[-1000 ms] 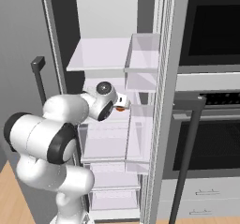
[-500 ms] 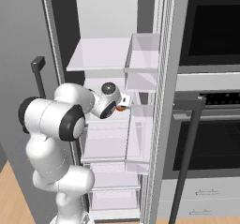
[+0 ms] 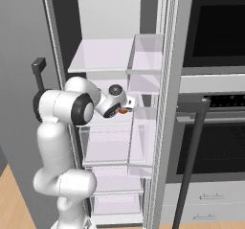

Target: Place one squash and one chicken drumstick in each tupperware on the nearby counter, to pack two identical lunches.

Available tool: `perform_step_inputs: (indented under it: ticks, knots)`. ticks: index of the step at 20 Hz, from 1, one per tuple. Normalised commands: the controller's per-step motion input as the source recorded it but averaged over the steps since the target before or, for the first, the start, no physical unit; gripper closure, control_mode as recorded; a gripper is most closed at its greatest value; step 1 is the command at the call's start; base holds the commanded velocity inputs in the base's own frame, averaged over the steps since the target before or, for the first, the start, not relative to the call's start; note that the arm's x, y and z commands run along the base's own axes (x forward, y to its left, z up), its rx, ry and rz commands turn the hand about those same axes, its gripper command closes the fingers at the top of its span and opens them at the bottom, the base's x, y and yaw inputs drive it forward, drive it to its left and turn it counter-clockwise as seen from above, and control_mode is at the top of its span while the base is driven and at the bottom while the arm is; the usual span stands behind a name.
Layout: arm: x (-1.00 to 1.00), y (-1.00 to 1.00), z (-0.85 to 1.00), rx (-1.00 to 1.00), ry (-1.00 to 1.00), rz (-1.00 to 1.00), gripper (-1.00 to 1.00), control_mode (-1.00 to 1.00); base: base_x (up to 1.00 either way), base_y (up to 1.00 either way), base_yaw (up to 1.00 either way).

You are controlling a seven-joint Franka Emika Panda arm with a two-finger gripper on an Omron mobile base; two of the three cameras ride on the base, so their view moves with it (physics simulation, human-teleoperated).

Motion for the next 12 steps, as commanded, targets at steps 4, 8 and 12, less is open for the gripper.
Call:
perform_step_inputs:
  ticks: [4,8,12]
  knots:
    - [0.44,0.0,-0.46,0.0,0.04,0.0,1.0,-1.0,0.0,0.0,0.0]
    - [0.23,0.0,-0.6,-0.02,0.05,0.0,1.0,-1.0,0.0,0.0,0.0]
    - [-0.66,0.0,-0.98,-0.07,0.19,-0.03,1.0,-1.0,0.0,0.0,0.0]
